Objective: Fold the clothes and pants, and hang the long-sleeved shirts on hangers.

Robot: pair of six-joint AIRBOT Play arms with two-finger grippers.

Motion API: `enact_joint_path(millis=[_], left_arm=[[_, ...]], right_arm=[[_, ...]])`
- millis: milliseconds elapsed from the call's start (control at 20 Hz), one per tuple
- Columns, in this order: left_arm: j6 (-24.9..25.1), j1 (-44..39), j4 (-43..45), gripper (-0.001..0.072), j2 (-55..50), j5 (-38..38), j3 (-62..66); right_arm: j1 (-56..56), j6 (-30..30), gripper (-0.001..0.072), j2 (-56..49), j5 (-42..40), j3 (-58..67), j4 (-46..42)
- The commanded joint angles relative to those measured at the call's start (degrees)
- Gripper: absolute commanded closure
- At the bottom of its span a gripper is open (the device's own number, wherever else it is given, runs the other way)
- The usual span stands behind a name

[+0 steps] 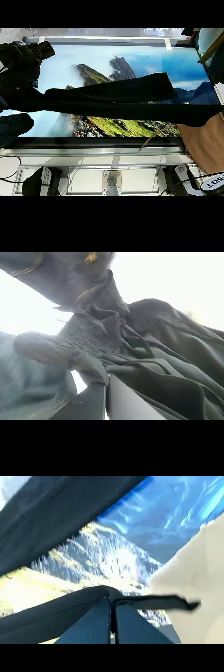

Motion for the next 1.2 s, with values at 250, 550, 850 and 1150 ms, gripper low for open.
enact_joint_path(millis=[250,550,850,1150], left_arm=[[-4.1,-6.4,11.7,0.069,-5.5,-7.3,0.7],[-8.0,-10.3,18.8,0.069,-17.6,-1.6,0.7],[-12.7,-18.2,19.8,0.069,-28.0,8.3,6.4],[-16.1,-22.1,21.2,0.069,-40.7,10.0,17.7]], right_arm=[[23.6,8.3,0.0706,-9.1,-21.5,1.9,-3.1],[40.0,16.2,0.0706,-31.9,-36.0,10.6,-3.9],[44.5,25.8,0.0706,-50.0,-40.9,29.9,-5.1],[45.5,33.4,0.0706,-57.3,-41.3,38.7,-10.3]])
